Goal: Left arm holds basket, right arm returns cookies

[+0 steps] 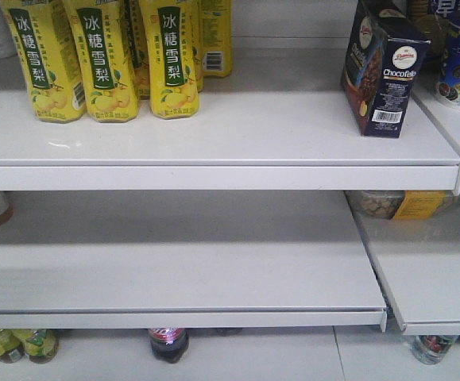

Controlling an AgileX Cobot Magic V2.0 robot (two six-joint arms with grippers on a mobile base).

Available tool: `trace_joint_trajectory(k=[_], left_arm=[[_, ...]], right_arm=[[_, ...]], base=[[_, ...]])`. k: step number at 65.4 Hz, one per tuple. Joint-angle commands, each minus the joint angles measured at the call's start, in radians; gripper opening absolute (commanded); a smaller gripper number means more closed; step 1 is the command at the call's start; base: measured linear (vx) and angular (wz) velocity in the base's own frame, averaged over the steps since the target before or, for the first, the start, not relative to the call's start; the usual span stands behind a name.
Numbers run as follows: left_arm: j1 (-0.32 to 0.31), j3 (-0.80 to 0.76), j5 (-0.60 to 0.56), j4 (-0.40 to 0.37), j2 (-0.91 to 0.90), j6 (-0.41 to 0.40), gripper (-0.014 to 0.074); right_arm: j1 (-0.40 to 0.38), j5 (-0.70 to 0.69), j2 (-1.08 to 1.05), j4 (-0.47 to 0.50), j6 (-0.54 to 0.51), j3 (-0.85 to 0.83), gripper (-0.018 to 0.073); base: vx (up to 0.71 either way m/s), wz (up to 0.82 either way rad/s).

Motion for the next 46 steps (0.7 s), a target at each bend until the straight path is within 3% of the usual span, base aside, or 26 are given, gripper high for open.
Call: trace_joint_trajectory(k=[1, 46], left_arm=[[0.002, 0.010, -0.092, 0.015, -0.022, 0.005, -0.0006], [0.002, 0.010, -0.092, 0.015, -0.022, 0.005, -0.0006]], right_arm=[[0.001, -0.075, -0.010, -0.003, -0.006, 0.002, -0.0009], [0.001, -0.075, -0.010, -0.003, -0.006, 0.002, -0.0009]], base=[[0.00, 0.00], [0.00, 0.00]])
